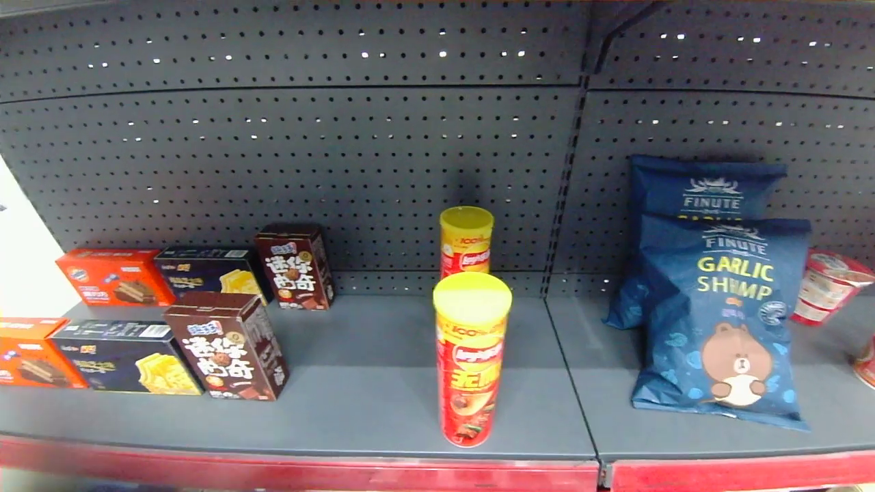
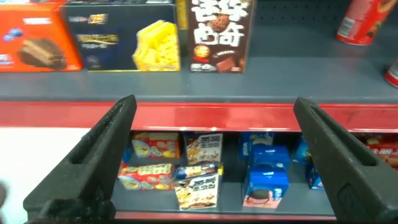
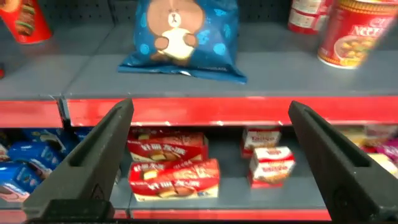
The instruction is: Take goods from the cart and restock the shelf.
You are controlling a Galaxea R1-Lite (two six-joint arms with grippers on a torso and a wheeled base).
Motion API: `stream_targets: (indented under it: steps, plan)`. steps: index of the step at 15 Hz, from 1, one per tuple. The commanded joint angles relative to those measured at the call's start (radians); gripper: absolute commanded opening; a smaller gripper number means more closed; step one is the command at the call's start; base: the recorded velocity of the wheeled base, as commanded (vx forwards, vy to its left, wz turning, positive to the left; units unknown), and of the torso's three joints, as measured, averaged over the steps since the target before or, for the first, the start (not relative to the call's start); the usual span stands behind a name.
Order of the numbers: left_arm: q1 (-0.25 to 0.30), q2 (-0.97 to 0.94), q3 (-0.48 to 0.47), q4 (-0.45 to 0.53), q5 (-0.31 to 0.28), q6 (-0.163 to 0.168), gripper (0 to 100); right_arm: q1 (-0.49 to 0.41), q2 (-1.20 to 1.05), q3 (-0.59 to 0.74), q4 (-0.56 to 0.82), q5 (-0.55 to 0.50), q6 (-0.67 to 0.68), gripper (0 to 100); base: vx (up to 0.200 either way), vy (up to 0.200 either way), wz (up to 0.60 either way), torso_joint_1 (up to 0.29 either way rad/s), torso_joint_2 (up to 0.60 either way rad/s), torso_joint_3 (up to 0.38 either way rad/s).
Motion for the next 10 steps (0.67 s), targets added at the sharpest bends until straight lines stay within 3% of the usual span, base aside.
stream_targets:
  steps: [1, 5, 7, 10]
  plan:
    - [0.0, 0.0, 0.0, 0.0, 0.001, -0.002, 100, 0.0, 0.0, 0.0, 0.0, 0.001, 0.0, 100, 0.0, 0.0, 0.0, 0.0, 0.0, 0.0]
    - [0.0, 0.0, 0.0, 0.0, -0.002, 0.005, 100, 0.0, 0.0, 0.0, 0.0, 0.001, -0.002, 100, 0.0, 0.0, 0.0, 0.0, 0.0, 0.0]
    - [0.0, 0.0, 0.0, 0.0, -0.001, 0.002, 100, 0.0, 0.0, 0.0, 0.0, 0.001, -0.003, 100, 0.0, 0.0, -0.6, 0.01, 0.0, 0.002]
    - [0.0, 0.0, 0.0, 0.0, -0.002, 0.003, 100, 0.0, 0.0, 0.0, 0.0, 0.001, -0.003, 100, 0.0, 0.0, 0.0, 0.0, 0.0, 0.0]
